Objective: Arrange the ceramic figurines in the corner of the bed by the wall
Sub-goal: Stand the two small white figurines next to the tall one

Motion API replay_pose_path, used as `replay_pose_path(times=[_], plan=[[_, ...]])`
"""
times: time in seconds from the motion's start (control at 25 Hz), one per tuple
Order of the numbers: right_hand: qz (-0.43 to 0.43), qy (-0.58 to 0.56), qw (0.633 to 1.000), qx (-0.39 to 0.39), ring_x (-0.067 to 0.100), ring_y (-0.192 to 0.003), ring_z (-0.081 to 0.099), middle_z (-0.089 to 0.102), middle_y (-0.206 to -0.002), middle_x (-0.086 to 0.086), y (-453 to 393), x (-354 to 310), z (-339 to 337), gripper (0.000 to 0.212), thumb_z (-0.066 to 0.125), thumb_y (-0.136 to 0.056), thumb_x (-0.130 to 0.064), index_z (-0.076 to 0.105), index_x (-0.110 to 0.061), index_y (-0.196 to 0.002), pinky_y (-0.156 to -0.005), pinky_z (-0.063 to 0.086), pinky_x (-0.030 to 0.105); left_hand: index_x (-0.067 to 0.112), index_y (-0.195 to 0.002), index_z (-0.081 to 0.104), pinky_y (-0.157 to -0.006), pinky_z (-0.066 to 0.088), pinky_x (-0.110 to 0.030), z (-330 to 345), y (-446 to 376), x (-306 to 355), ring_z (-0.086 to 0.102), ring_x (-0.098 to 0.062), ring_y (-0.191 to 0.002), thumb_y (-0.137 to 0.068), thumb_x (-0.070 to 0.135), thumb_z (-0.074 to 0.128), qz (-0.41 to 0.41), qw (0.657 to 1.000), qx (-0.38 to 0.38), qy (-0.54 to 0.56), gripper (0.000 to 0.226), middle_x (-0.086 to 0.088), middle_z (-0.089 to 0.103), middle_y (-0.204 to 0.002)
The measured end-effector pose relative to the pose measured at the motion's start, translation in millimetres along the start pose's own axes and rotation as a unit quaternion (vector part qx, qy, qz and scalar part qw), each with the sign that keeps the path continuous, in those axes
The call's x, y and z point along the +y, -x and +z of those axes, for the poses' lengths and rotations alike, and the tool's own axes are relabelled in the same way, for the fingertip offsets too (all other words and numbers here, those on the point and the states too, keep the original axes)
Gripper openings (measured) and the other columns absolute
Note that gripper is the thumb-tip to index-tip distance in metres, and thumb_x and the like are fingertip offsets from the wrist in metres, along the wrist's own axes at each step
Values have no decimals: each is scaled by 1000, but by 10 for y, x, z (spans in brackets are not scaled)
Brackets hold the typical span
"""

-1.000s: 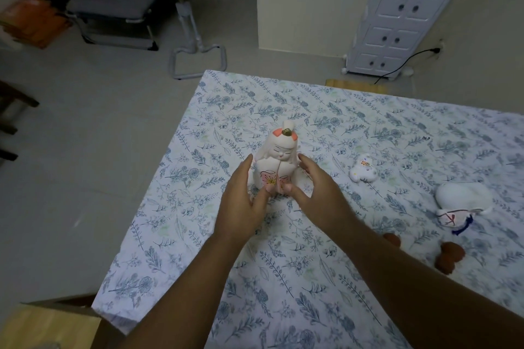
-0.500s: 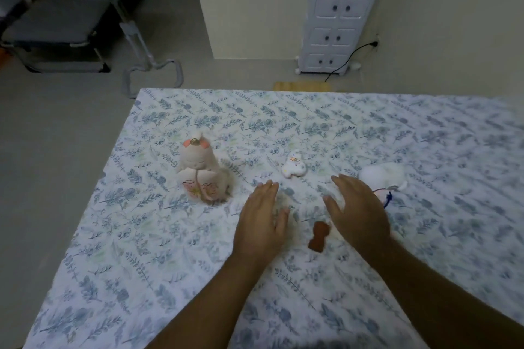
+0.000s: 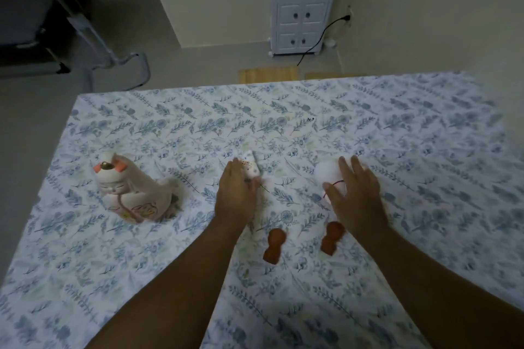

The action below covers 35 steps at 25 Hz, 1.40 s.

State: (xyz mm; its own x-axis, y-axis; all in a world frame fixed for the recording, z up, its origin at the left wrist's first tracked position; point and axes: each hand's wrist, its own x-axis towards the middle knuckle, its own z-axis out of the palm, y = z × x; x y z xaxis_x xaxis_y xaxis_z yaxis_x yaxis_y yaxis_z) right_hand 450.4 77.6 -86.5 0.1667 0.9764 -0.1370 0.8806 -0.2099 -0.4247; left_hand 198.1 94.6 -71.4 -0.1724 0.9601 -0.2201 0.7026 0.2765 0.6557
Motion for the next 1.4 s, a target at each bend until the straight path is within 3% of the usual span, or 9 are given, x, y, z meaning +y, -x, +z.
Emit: replay_pose_path(times=[0.2,0.32,0.4,0.48,0.64,0.88,0.96,1.12,1.4], plan=[[-39,-76,996,27,40,-148,4,5,-167,5,-208,-75,67,69,70,-90,-32,39,-24,-151,-109,31,58,2,-130,55,-94,55,-47,93,-145,-65,63,-30,-112,-96,20,66,-28,998,-1,59,40,-14,64,-121],[-22,-167,985,43,33,-150,7,-8,-166,5,-261,-149,83,89,85,-77,-19,36,-32,-150,-110,30,40,6,-138,56,-86,45,-4,81,-108,-76,57,-14,-103,-89,18,77,-14,998,26,63,55,-7,56,-124],[36,-235,971,26,26,-150,15,5,-166,4,-284,-250,69,107,89,-72,-17,22,-39,-152,-111,28,37,9,-144,53,-81,36,8,41,-54,-96,52,-8,-99,-86,10,79,-11,995,51,83,63,-2,47,-123],[31,-282,959,3,18,-147,25,25,-163,-2,-268,-366,69,110,88,-72,-13,19,-42,-153,-115,29,38,10,-144,54,-81,38,6,-28,19,-164,54,-3,-96,-86,2,77,4,993,66,92,63,0,45,-122],[-51,-257,964,-38,6,-144,21,28,-161,-5,-171,-677,120,102,81,-79,-5,21,-38,-154,-115,27,33,10,-141,57,-84,37,4,-248,200,-379,48,17,-96,-85,-4,74,37,993,94,67,60,-3,51,-130],[-123,-102,981,-111,27,-136,47,48,-150,6,162,-1429,381,90,72,-87,-5,19,-28,-156,-105,46,42,7,-139,57,-107,26,-8,-549,479,-741,50,-19,-130,-83,-8,73,78,990,114,7,60,-9,59,-140],[-146,-49,984,-93,29,-128,54,54,-144,8,274,-1567,463,84,71,-87,-7,23,-22,-156,-99,50,42,5,-139,57,-108,27,-11,-589,529,-821,50,-16,-130,-80,-12,72,87,989,121,12,63,-11,60,-140],[-119,-80,985,-94,28,-144,33,29,-161,7,332,-1550,570,84,75,-86,-19,27,-24,-155,-110,38,44,2,-132,61,-105,36,-15,-578,573,-945,40,9,-115,-76,-19,69,80,984,142,65,60,-8,65,-127],[-50,-152,984,-81,29,-129,52,51,-145,10,384,-1538,667,86,76,-85,-21,26,-20,-154,-100,51,48,12,-141,56,-108,48,-39,-545,491,-959,56,-17,-127,-81,5,82,-4,989,74,130,66,-3,60,-139]])
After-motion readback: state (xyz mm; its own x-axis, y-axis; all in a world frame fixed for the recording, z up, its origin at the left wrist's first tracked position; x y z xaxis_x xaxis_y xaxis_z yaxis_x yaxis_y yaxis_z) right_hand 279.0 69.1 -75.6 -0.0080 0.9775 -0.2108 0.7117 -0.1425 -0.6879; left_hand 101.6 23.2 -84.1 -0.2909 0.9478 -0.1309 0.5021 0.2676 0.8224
